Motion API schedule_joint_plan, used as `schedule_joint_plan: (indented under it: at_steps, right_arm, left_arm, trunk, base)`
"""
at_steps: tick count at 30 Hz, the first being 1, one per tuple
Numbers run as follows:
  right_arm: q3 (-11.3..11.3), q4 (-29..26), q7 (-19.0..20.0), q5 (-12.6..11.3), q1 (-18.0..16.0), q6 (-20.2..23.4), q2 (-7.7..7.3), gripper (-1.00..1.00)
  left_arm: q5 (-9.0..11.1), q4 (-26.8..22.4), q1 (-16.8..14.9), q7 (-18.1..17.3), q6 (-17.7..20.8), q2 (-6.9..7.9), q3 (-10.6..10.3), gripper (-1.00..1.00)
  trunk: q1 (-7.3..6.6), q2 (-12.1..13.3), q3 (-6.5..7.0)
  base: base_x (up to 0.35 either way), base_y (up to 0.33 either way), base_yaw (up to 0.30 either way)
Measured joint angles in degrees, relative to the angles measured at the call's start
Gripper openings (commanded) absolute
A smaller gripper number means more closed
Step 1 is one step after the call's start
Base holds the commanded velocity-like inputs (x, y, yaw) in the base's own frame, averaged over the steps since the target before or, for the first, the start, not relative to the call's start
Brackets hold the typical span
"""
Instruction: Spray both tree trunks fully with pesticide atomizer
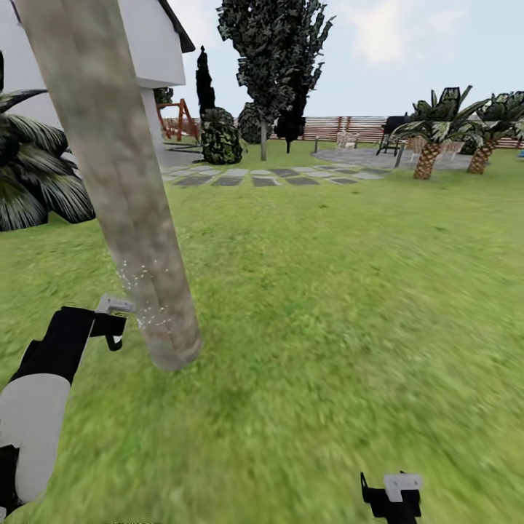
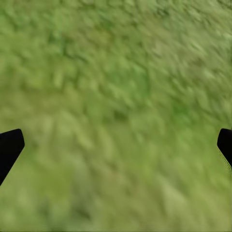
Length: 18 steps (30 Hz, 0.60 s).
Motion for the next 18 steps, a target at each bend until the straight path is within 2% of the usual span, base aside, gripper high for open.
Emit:
schedule_joint_plan:
  at_steps: [2,4,5,11,14,17,18]
  right_arm:
    - [0.0,0.0,0.0,0.0,0.0,0.0,0.0,1.0]
    - [0.0,0.0,0.0,0.0,0.0,0.0,0.0,1.0]
    - [0.0,0.0,0.0,0.0,0.0,0.0,0.0,1.0]
    - [0.0,0.0,0.0,0.0,0.0,0.0,0.04,1.0]
    - [0.0,0.0,0.0,0.0,0.0,0.0,0.03,1.0]
    - [0.0,0.0,0.0,0.0,0.0,0.0,0.04,1.0]
    - [0.0,0.0,0.0,0.0,0.0,0.0,0.04,1.0]
  left_arm:
    - [0.6,0.0,0.3,0.0,0.1,-1.01,-0.2,-1.0]
    - [0.4,0.0,0.4,-0.1,0.0,-2.4,-0.2,-1.0]
    - [0.0,0.0,0.4,-0.1,-0.1,-2.41,-0.1,-1.0]
    - [-0.4,0.0,2.8,0.0,-0.2,0.66,2.0,-1.0]
    - [0.4,0.0,3.2,0.0,-0.1,0.02,1.8,-1.0]
    - [0.5,0.0,3.2,-0.1,0.0,-2.18,1.7,-1.0]
    - [0.1,0.0,3.2,-0.1,-0.1,-2.45,1.7,-1.0]
  trunk:
    - [0.0,0.0,0.0]
    - [0.0,0.0,0.0]
    - [0.0,0.0,0.0]
    - [0.0,0.0,0.0]
    - [0.0,0.0,0.0]
    - [0.0,0.0,0.0]
    - [0.0,0.0,0.0]
  base:
    - [0.088,-0.262,0.278]
    - [0.088,-0.262,0.278]
    - [0.088,-0.262,0.278]
    - [0.088,-0.262,0.278]
    - [0.088,-0.262,0.278]
    - [0.087,-0.262,0.278]
    - [0.087,-0.262,0.278]
